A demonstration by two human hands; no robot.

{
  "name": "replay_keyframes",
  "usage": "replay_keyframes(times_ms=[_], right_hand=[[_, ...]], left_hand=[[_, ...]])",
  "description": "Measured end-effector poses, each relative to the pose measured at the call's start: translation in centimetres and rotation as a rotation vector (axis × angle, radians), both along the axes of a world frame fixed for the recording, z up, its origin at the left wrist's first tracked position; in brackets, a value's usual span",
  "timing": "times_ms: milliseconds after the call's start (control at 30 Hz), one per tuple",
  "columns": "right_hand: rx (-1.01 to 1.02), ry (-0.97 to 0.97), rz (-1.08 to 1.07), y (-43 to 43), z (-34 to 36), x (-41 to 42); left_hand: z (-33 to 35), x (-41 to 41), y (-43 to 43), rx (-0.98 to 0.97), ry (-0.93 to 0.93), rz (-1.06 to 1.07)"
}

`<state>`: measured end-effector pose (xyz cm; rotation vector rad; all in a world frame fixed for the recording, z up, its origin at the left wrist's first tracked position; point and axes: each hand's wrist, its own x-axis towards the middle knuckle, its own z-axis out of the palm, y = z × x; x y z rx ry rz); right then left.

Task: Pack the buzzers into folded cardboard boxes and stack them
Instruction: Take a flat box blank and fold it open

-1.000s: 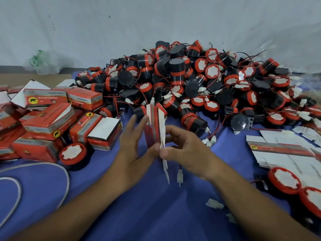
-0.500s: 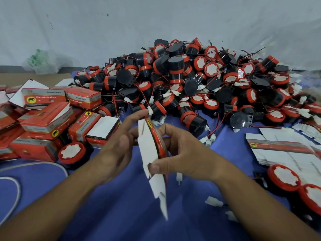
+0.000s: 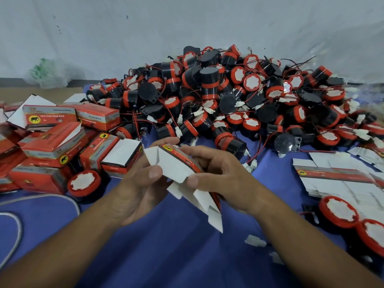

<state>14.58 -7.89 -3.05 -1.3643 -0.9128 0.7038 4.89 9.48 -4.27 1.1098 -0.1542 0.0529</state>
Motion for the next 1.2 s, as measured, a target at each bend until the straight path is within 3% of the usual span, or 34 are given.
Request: replay_keyframes(times_ms=[267, 500, 633, 800, 1000, 1200], right_hand=[[-0.048, -0.162, -0.092, 0.2, -0.1, -0.5], [0.038, -0.002, -0.172, 0.0, 0.0, 0.3], [-0.011, -0.041, -0.141, 0.8, -0.9, -0.2], [0.076, -0.056, -0.234, 0.8, -1.0, 0.1], [0.197, 0.071, -0.336, 0.6, -0.2, 0.3], [0.087, 0.082, -0.315, 0.6, 0.0, 0.1]], left_hand=[[-0.4, 0.3, -0.8, 0.07, 0.054, 0.062], [-0.4, 0.3, -0.8, 0.006, 0.034, -0.046], [0.1, 0.2, -1.1, -0.121, 0.059, 0.019], [-0.2, 0.4, -1.3, -0.164, 0.057, 0.024], [-0.5, 0.3, -1.5, -0.085, 0.05, 0.001], [-0.2, 0.5, -1.6, -0.077, 0.081, 0.072]])
